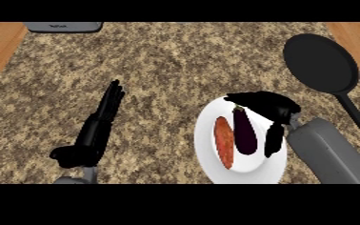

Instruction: Pick the eggplant from the plate and place it in the pan

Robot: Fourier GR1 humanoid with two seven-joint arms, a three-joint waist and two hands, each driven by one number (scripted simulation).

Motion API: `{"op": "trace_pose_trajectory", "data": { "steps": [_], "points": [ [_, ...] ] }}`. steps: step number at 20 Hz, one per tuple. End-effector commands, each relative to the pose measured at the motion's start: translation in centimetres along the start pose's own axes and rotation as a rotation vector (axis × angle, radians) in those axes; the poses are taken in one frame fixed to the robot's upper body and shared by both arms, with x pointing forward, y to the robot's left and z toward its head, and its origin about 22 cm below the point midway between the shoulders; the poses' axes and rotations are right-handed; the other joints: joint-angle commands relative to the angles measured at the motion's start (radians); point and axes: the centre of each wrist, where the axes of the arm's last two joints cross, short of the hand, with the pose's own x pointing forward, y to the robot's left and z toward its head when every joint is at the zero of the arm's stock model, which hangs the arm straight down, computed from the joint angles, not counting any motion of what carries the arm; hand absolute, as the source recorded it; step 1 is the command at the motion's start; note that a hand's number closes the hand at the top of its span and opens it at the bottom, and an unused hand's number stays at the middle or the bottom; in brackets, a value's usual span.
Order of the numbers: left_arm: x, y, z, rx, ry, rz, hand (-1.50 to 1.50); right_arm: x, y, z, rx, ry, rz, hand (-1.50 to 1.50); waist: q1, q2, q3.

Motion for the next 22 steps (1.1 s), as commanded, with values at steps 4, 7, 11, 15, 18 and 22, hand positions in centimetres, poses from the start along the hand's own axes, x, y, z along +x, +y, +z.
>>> {"op": "trace_pose_trajectory", "data": {
  "steps": [4,7,11,15,18,22],
  "points": [
    [1.0,-1.0,-1.1,0.002,-0.012,0.004,0.0,0.9,1.2,-1.7,-0.027,-0.001,-0.043,-1.5,-0.001,0.0,0.0],
    [1.0,0.6,-0.4,-0.01,0.008,-0.001,0.0,-0.9,1.0,-3.3,-0.036,-0.002,-0.055,-1.5,0.005,0.001,0.0],
    [1.3,1.5,-1.1,0.006,-0.01,-0.012,0.0,-1.2,1.7,-2.5,-0.016,0.027,-0.046,-1.5,0.0,0.0,0.0],
    [0.4,0.1,-1.2,-0.012,-0.005,0.005,0.0,-1.1,2.1,-5.7,0.016,0.057,-0.038,-1.5,0.004,0.002,0.0],
    [2.0,0.1,-0.5,0.016,-0.014,0.008,0.0,-1.7,3.0,-4.9,0.017,0.074,-0.058,-1.5,0.002,0.0,0.0],
    [0.2,0.3,-1.1,-0.008,-0.006,-0.006,0.0,-2.6,4.4,-5.0,0.117,0.001,0.097,1.5,0.004,0.003,0.0]
  ]
}}
